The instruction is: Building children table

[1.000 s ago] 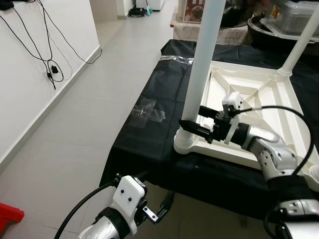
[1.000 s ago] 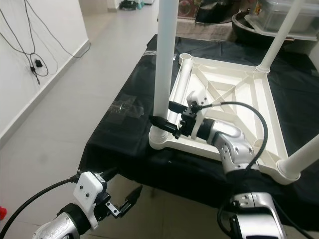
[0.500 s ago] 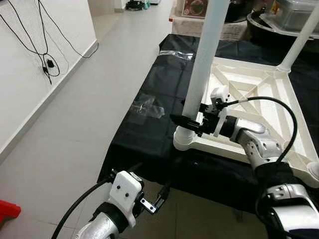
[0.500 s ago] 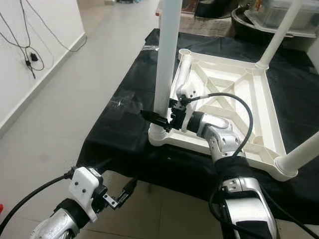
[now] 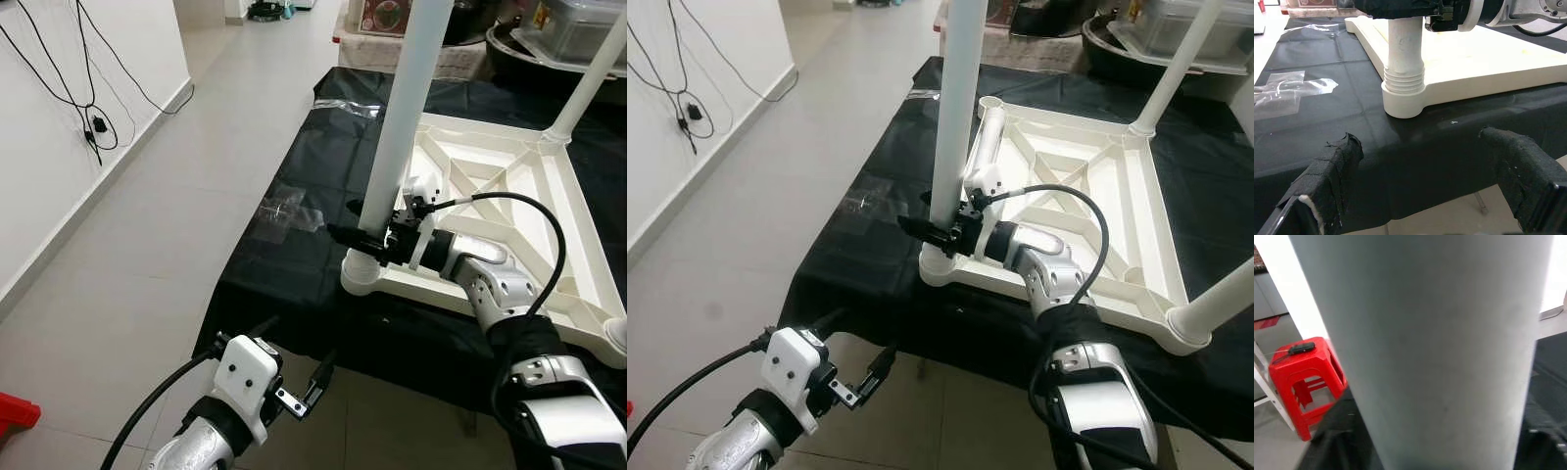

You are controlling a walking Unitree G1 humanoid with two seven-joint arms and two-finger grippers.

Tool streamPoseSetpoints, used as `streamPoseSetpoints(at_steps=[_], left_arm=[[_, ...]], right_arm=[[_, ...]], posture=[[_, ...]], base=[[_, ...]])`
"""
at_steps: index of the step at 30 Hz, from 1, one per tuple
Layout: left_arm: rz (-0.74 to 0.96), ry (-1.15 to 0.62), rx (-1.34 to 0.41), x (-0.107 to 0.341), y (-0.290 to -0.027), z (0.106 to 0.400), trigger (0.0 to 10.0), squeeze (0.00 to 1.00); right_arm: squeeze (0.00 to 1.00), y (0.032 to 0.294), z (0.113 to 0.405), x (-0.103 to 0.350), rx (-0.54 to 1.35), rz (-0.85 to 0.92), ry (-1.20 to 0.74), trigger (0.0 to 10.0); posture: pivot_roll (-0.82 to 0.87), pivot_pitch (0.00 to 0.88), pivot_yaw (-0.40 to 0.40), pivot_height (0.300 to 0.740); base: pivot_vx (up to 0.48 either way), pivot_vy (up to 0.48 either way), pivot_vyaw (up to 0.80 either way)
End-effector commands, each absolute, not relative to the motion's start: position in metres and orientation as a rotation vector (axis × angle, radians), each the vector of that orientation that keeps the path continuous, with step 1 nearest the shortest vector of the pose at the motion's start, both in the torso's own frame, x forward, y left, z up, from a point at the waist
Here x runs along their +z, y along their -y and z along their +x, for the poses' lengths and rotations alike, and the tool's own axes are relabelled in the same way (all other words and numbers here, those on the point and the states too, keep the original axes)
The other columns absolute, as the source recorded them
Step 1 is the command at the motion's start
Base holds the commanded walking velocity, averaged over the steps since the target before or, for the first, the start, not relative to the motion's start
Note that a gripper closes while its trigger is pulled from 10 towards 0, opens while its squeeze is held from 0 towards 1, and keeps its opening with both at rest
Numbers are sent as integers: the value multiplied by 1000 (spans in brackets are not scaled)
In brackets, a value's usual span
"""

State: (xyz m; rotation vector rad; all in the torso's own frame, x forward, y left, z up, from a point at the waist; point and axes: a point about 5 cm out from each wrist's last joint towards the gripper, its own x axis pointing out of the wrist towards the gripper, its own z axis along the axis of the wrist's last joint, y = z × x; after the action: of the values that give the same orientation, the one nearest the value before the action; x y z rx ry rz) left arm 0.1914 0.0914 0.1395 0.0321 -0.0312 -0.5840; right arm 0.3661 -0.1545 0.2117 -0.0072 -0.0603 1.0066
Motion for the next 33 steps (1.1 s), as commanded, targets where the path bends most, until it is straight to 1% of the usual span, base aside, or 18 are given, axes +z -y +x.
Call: streamPoseSetpoints(at_steps=[1, 14, 17, 18, 21, 23, 24, 27, 28, 29, 31, 32, 33], left_arm=[[35, 33, -586, 139, -90, 190, 10000, 0], [37, 28, -593, 138, -90, 190, 10000, 0], [38, 27, -594, 138, -90, 190, 10000, 0], [38, 27, -594, 138, -90, 190, 10000, 0], [39, 27, -593, 138, -90, 191, 10000, 0], [39, 26, -594, 138, -90, 191, 10000, 0], [40, 27, -595, 137, -90, 192, 10000, 0], [41, 27, -596, 137, -90, 192, 10000, 0], [42, 27, -597, 137, -91, 192, 10000, 0], [44, 27, -598, 137, -91, 193, 10000, 0], [46, 27, -599, 136, -91, 194, 10000, 0], [46, 27, -599, 136, -91, 194, 10000, 0], [47, 27, -600, 136, -91, 195, 10000, 0]], right_arm=[[0, 152, 366, 209, 1016, -11, 63, 0], [0, 147, 359, 197, 1020, -9, 71, 0], [0, 148, 356, 188, 904, -21, 74, 0], [0, 148, 356, 188, 904, -21, 74, 0], [0, 153, 355, 178, 674, -22, 82, 0], [0, 155, 354, 175, 590, -24, 85, 0], [0, 156, 351, 169, 511, -57, 67, 0], [0, 157, 349, 166, 456, -82, 56, 0], [0, 160, 348, 162, 340, -78, 37, 0], [0, 164, 343, 159, 135, -83, 23, 0], [0, 169, 332, 157, -136, -60, 7, 0], [0, 169, 332, 157, -136, -60, 7, 0], [0, 168, 326, 156, -231, -44, -2, 0]], posture=[[105, 153, -72, 740], [106, 155, -68, 740], [104, 155, -68, 740], [104, 155, -68, 740], [94, 154, -64, 740], [94, 154, -64, 740], [92, 154, -60, 740], [92, 154, -60, 740], [87, 150, -58, 740], [87, 147, -57, 740], [86, 145, -56, 740], [86, 145, -56, 740], [86, 145, -56, 740]], base=[[0, 0, 0], [0, 0, 0], [0, 0, 0], [0, 0, 0], [0, 0, 0], [0, 0, 0], [0, 0, 0], [0, 0, 0], [0, 0, 0], [0, 0, 0], [0, 0, 0], [0, 0, 0], [0, 0, 0]])
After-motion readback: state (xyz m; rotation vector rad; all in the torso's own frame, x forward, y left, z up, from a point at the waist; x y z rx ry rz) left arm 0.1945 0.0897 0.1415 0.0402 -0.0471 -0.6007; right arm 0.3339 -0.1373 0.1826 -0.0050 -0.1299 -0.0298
